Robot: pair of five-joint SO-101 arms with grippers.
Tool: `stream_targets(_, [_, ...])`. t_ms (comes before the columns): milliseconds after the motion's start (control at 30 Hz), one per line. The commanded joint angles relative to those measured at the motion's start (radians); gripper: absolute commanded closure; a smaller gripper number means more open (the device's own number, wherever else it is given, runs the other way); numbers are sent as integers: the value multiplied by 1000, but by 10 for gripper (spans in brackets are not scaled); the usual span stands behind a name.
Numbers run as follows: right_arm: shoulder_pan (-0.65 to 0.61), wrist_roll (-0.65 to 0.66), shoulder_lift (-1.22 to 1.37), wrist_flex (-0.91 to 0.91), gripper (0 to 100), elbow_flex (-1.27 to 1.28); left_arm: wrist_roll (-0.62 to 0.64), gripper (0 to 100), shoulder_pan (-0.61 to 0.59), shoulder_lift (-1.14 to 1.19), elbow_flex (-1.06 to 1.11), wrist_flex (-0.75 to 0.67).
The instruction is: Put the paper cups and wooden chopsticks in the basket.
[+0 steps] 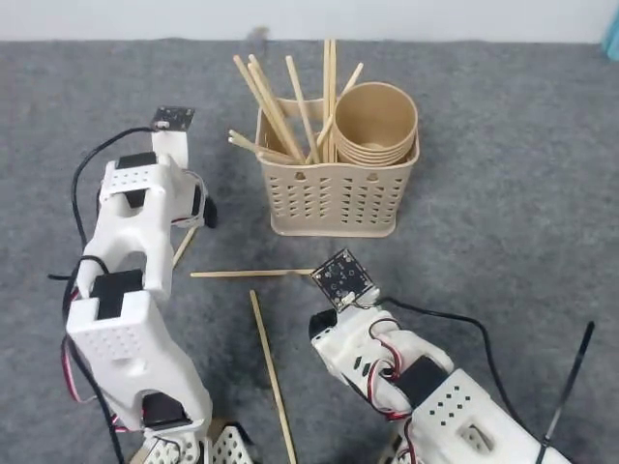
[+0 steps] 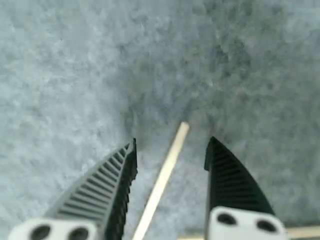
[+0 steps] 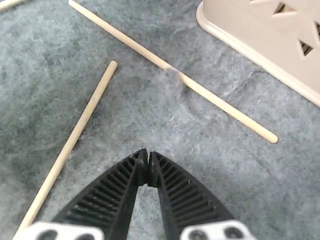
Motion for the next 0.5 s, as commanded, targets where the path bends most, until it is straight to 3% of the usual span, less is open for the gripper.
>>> stream_targets(0, [13,18,13,-13,992,-9,2,817,8,5,-39,52])
stream_targets(167, [13,18,13,-13,992,-9,2,991,11,11,-41,61])
stream_targets(467, [13,18,13,-13,992,-9,2,987,-44,9,-110,130])
